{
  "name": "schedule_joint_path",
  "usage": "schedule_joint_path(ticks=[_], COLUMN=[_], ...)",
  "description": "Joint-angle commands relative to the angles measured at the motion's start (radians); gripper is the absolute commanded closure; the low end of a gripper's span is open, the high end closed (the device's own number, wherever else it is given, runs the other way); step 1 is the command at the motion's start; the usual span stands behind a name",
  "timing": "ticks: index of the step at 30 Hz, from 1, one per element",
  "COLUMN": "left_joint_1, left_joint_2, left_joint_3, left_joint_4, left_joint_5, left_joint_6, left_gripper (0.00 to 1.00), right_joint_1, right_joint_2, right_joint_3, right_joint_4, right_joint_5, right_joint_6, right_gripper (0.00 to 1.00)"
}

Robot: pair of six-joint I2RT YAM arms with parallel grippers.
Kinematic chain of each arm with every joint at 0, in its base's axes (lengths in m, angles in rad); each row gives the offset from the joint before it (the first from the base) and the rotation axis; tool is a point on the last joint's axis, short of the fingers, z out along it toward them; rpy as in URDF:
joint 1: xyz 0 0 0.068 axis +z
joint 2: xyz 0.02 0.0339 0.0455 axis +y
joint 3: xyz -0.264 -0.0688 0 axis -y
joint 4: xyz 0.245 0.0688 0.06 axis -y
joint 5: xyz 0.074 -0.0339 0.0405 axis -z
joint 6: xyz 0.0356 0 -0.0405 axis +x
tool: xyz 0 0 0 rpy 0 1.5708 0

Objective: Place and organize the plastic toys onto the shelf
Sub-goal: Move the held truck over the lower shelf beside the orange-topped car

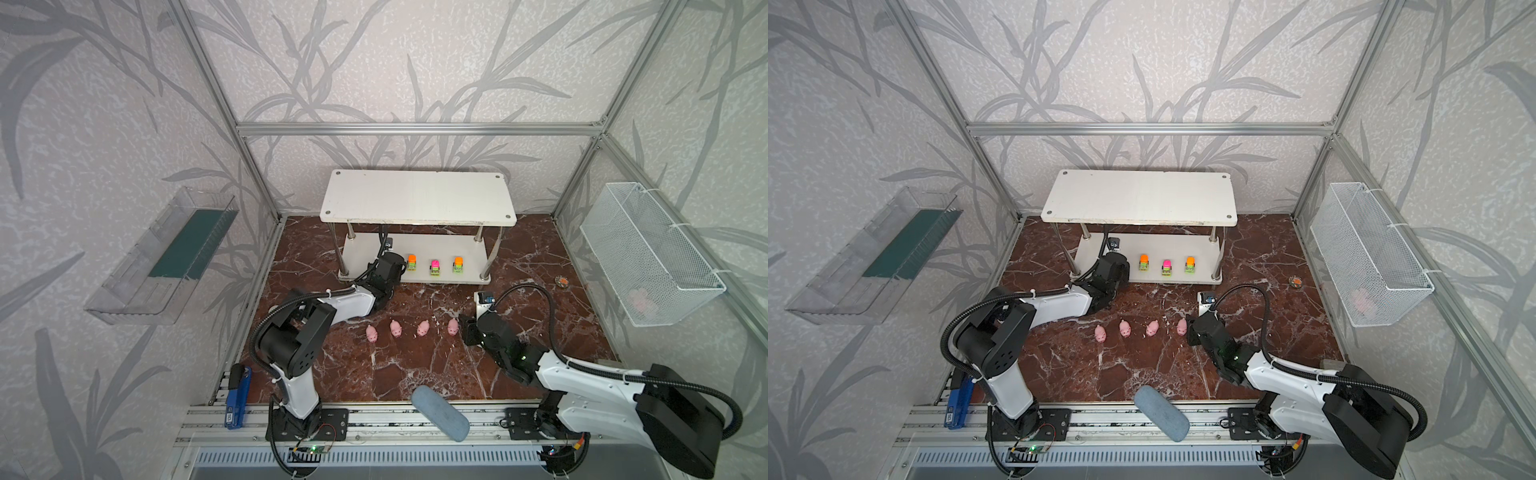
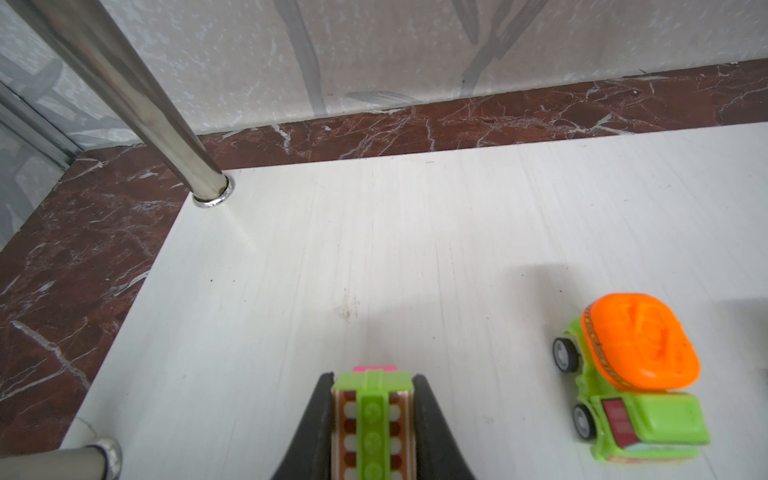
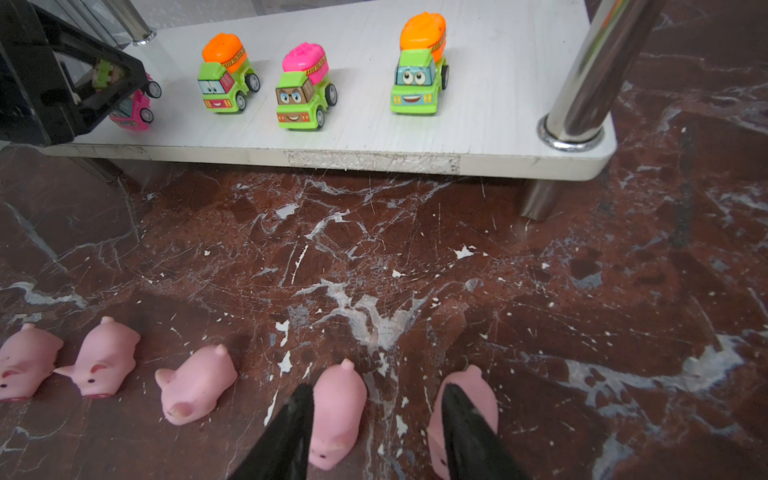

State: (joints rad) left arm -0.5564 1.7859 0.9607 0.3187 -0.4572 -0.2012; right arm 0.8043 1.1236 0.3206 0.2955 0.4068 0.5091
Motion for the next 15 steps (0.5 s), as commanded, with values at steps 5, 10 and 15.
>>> schedule_joint_path(ticks=[5,10,15], left_joint_1=[0.034,0.041,0.041], left_joint_2=[0.006,0.017,0.020], left_joint_3=[0.032,0.060,0.058], left_joint_4=[-0.087,-0.106,-0.078], left_joint_5=[0.063,0.069,0.061], left_joint_6=[-0.016,-0.015,-0.009], left_gripper=[0.83,0.82,0.82], right_joint_1=[-0.006,-0.007,-0.008], right_joint_2=[0.002,0.005,0.008], right_joint_3=[0.000,-0.001,-0.003], right_joint_4=[0.039,0.044,0.049], right_joint_5=[0.009,0.008,0.008], right_joint_6=[0.011,0.011,0.011], right_gripper=[0.49,0.49,0.49])
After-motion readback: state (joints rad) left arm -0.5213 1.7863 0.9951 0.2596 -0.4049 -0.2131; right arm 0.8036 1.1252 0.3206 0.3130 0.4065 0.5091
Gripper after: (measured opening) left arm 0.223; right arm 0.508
